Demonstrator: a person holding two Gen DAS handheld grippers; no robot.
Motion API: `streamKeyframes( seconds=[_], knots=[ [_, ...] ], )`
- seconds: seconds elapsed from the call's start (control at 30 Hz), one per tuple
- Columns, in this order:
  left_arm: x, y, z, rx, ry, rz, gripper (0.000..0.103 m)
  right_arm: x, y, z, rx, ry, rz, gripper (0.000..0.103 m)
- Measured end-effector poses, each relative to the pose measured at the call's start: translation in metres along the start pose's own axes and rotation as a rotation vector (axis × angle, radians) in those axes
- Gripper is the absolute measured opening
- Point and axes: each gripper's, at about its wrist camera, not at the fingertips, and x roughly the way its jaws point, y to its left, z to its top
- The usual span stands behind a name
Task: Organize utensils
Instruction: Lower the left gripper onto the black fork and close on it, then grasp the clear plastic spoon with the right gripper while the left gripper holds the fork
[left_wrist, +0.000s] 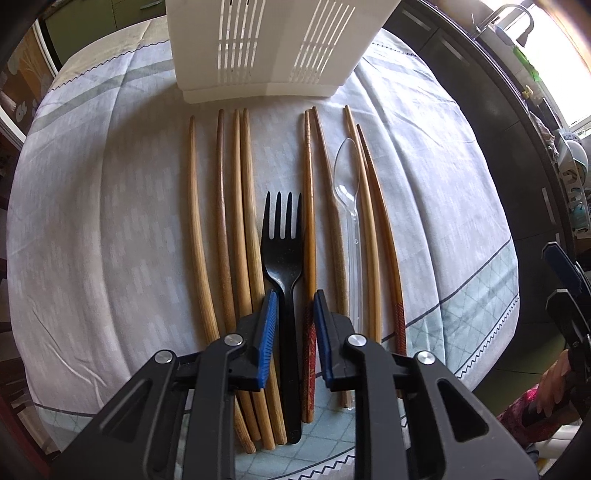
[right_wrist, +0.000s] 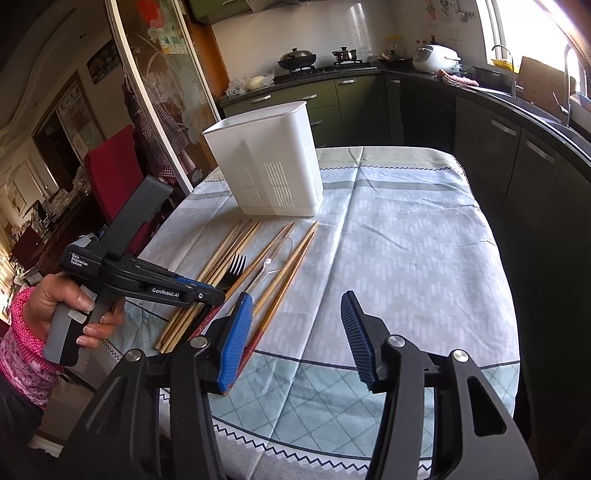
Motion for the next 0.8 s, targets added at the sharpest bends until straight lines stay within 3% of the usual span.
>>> streamKeyframes(
  seconds=[0.17,0.3,0.43,0.53,0.6,0.67,0.8],
  knots=[
    [-0.003,0.006,-0.002,0.017,-0.008,0.008,0.019,0.008,0.007,0.0,-0.014,0.017,0.004,0.051],
    [-0.004,0.007,-0.001,0.051,-0.011,0.067,0.01,0.013,0.013,0.002,-0.031,0.028,0.005,0.051],
    [-0.004,-0.002,-0.002,0.099,-0.028,0.119,0.01,0.022,0.022,0.007,-0.045,0.055,0.022,0.05],
    [-0.001,-0.01,0.0,0.098,-0.041,0.12,0.009,0.039,0.028,0.016,-0.031,0.118,0.085,0.045],
    [-0.003,-0.007,0.004,0.076,-0.054,0.103,0.009,0.057,0.028,0.024,0.012,0.186,0.144,0.034],
    [-0.009,-0.001,0.006,0.061,-0.073,0.093,0.009,0.077,0.027,0.03,0.058,0.254,0.178,0.029],
    [-0.02,0.002,0.007,0.057,-0.107,0.065,0.009,0.119,0.027,0.042,0.13,0.372,0.162,0.024]
  ],
)
